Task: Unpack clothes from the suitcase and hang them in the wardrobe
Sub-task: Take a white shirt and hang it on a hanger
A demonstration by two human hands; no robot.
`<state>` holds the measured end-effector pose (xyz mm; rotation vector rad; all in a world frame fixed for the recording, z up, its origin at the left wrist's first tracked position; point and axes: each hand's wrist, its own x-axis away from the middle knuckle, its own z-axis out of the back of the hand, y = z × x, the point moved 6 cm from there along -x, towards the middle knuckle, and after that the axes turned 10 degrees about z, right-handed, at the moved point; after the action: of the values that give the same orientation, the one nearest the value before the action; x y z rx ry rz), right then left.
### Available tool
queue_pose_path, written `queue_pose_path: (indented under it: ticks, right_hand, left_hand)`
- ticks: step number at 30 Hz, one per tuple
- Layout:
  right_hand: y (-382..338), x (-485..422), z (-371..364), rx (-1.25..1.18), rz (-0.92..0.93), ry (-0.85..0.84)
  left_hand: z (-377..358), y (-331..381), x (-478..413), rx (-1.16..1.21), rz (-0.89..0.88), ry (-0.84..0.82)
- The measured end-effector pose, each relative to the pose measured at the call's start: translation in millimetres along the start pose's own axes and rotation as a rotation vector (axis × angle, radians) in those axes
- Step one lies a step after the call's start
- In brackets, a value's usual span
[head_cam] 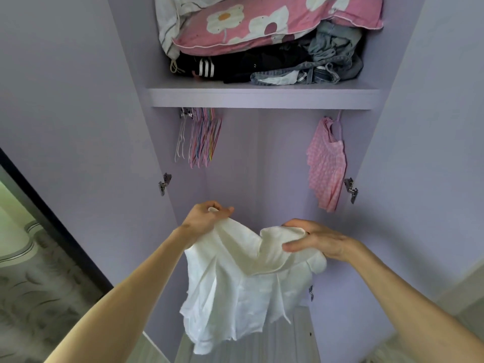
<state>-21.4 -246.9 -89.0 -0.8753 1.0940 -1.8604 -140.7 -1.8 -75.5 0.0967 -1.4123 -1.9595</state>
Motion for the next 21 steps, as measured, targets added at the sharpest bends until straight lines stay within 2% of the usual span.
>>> queue_pose_path:
  ticks: [2, 4, 7, 9, 12, 14, 18, 21]
  right_hand:
    - [1, 7, -2, 0.107, -0.018, -0.069]
    - [7, 8, -3, 0.167, -0.010, -0.046]
    - [11, 3, 3, 0.268, 0.055, 0.207]
    - [14, -2, 7, 0.237, 0.080, 0.304]
    - [17, -4, 4, -0.049, 0.005, 0.319]
    - [14, -6, 1, -0.096, 0.016, 0.336]
    - [-4, -17, -14, -0.030, 0.112, 0.307]
    - [-16, -25, -24, 0.029, 0.187, 0.223]
  left_hand:
    - [21, -6, -10, -0.081, 0.003, 0.170]
    - [44, -13, -14, -0.199, 0.027, 0.311]
    - [56, -21, -15, -0.228, 0.022, 0.358]
    - [51, -19, -12, -0.180, 0.000, 0.321]
    - [32, -6, -1, -0.125, -0.080, 0.163]
    - [12, 5, 15, -0.157, -0.130, 0.045]
    - [-38, 9, 41, -0.520, -0.141, -0.117]
    - [-62, 6, 49, -0.690, -0.122, -0.113]
